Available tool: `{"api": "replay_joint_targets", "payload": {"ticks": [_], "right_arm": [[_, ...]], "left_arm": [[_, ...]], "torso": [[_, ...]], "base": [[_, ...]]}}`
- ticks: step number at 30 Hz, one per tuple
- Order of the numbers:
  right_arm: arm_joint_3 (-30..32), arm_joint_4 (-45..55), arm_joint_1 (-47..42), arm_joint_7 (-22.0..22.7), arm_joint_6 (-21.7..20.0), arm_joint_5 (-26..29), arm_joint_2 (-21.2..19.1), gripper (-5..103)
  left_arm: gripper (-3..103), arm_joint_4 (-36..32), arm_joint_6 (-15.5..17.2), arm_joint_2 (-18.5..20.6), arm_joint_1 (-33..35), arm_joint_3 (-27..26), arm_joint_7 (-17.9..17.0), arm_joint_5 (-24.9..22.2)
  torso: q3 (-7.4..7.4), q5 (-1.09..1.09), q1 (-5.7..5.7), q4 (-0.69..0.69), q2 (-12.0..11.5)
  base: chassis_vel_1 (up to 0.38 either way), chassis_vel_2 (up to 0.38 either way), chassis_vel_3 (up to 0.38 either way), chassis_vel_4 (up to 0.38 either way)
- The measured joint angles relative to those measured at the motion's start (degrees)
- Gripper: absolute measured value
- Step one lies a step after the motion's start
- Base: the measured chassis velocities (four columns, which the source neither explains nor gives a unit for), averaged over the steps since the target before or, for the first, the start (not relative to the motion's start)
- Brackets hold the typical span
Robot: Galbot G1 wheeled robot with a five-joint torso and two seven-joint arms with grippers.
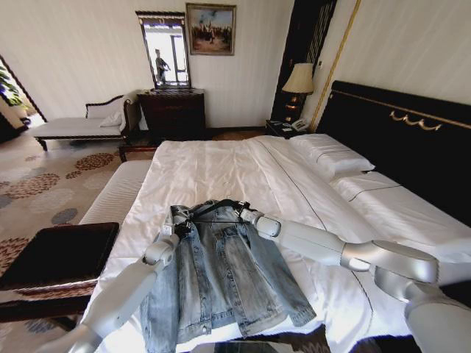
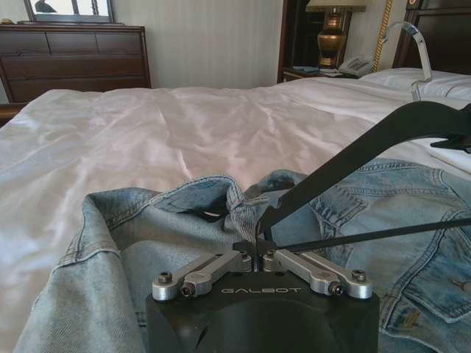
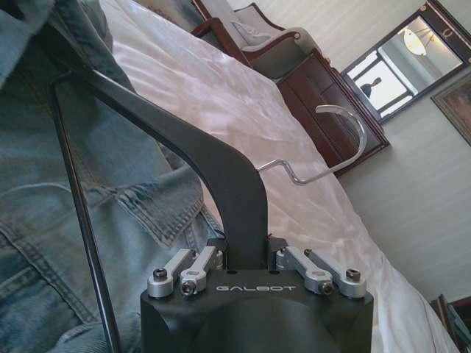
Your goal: Pick up the clothes from the bed and hang them on the clothes hanger.
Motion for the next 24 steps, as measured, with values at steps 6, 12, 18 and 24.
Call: {"api": "replay_joint_targets", "payload": {"ticks": [6, 12, 18, 24], "right_arm": [[-0.46, -3.52, 1.01, -0.78, 1.18, -0.8, 0.66, 26], [-1.36, -5.35, 1.26, -1.28, 1.91, -1.39, 2.13, 26], [-2.06, -5.54, 0.96, -1.38, 1.93, -1.5, 4.63, 26], [-2.43, -5.79, 0.05, -1.15, 1.06, -1.01, 9.64, 26]], "left_arm": [[1, -1.3, -0.09, 0.74, 1.64, -1.44, 0.09, 0.1], [1, -4.63, -0.1, 1.81, 3.42, -1.53, -0.01, 0.66], [1, -6.78, -0.09, 2.24, 4.33, -0.95, -0.13, 1.57], [1, -8.08, -0.27, 2.29, 6.89, -1.57, -0.22, 3.01]], "torso": [[0.0, -0.01, 0.01, -0.01, 0.0], [0.0, -0.01, 0.0, 0.0, 0.0], [0.0, -0.01, 0.01, -0.01, 0.0], [0.0, -0.01, 0.0, 0.01, 0.0]], "base": [[0.0, 0.0, 0.0, 0.0], [0.0, 0.0, 0.0, 0.0], [0.0, 0.0, 0.0, 0.0], [0.0, 0.0, 0.0, 0.0]]}}
